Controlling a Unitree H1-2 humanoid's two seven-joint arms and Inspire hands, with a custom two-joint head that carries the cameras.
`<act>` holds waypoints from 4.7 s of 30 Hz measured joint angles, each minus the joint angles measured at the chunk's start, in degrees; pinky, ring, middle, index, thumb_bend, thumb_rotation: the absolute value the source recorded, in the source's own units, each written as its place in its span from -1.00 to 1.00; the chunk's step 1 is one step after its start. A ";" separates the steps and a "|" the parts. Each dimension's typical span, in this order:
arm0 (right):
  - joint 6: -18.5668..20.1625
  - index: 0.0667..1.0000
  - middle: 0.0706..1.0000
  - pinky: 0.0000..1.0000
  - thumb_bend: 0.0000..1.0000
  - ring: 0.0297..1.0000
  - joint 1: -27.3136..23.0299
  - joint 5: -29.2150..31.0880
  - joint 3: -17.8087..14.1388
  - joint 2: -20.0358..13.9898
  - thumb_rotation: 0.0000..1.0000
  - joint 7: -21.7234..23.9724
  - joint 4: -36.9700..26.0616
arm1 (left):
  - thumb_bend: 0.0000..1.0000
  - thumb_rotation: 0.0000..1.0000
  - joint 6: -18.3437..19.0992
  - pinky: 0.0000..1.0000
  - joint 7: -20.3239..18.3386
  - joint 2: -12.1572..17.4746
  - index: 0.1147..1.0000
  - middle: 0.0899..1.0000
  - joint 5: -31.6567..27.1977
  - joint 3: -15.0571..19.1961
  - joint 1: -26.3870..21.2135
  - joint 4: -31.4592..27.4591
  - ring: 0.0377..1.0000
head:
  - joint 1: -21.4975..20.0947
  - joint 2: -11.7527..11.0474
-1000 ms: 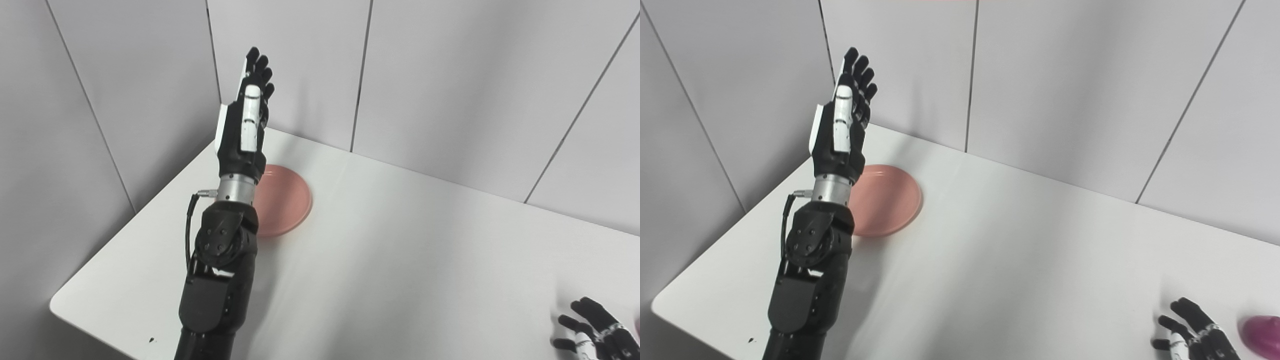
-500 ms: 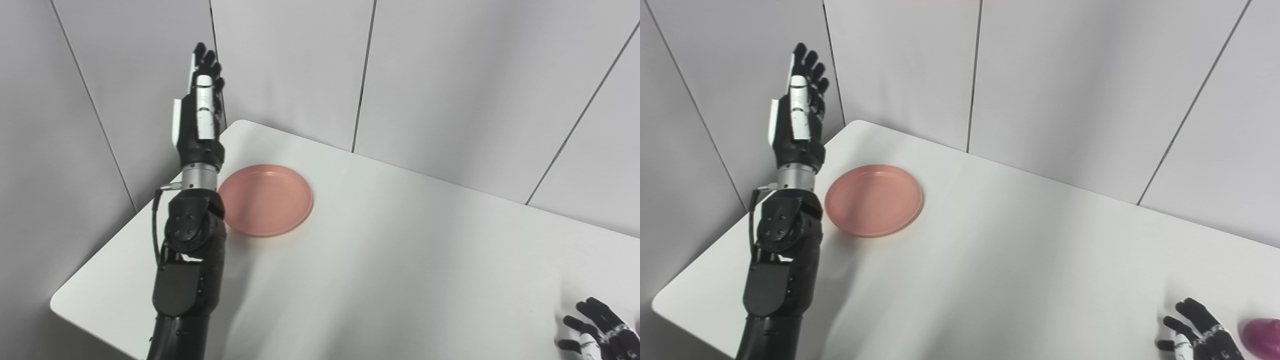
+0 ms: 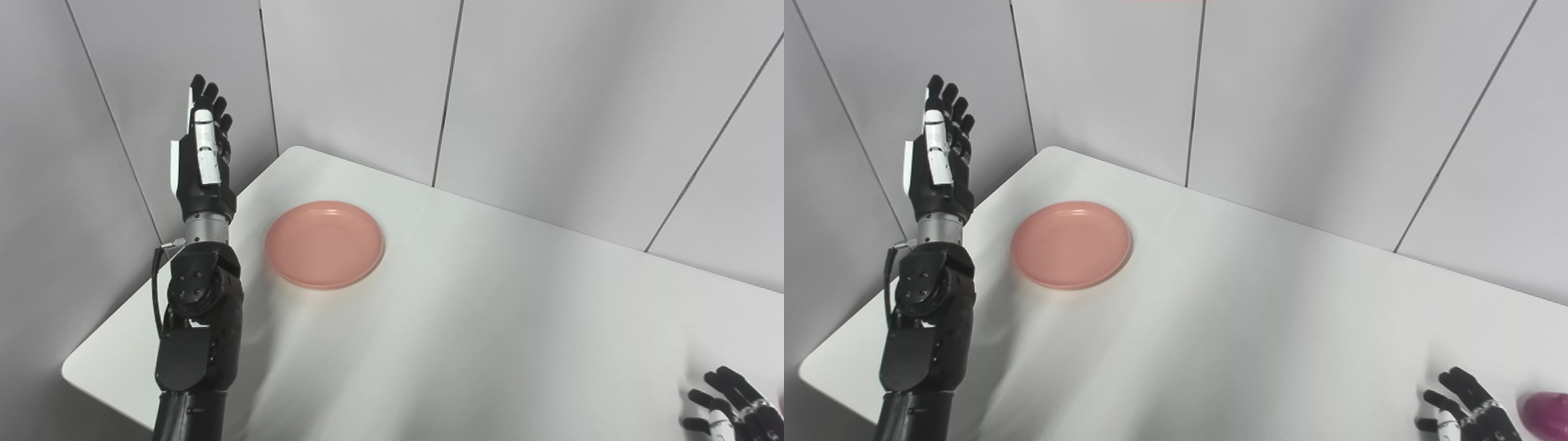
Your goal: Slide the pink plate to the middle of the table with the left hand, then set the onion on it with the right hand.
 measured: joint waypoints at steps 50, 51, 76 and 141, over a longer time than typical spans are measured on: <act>0.08 0.37 0.34 -0.15 -0.24 0.16 0.12 -0.14 0.17 -0.26 -1.00 -0.18 -1.89 | -0.36 1.00 0.64 0.98 -2.70 0.10 0.90 0.94 -9.00 -1.79 0.88 20.13 0.94 | -0.18 1.67; 0.08 0.36 0.34 -0.15 -0.24 0.16 0.12 -0.13 0.17 -0.21 -1.00 -0.21 -1.89 | -0.37 1.00 0.65 0.98 -2.76 0.10 0.89 0.94 -8.97 -1.96 0.88 20.21 0.94 | -0.26 1.67; 0.12 0.35 0.26 -0.26 -0.12 -0.03 0.18 -0.17 0.42 0.05 -1.00 -0.28 -2.93 | -0.37 1.00 -1.29 0.96 -5.29 1.33 0.90 0.93 -8.63 -5.04 -2.62 28.09 0.94 | -0.88 1.85; 0.15 0.84 0.96 0.81 -0.20 0.94 0.99 -3.11 1.75 2.91 0.97 -1.64 -3.72 | -0.31 1.00 4.99 0.85 -20.94 -6.79 0.80 0.85 -10.10 -19.27 -11.26 34.78 0.86 | -10.11 5.27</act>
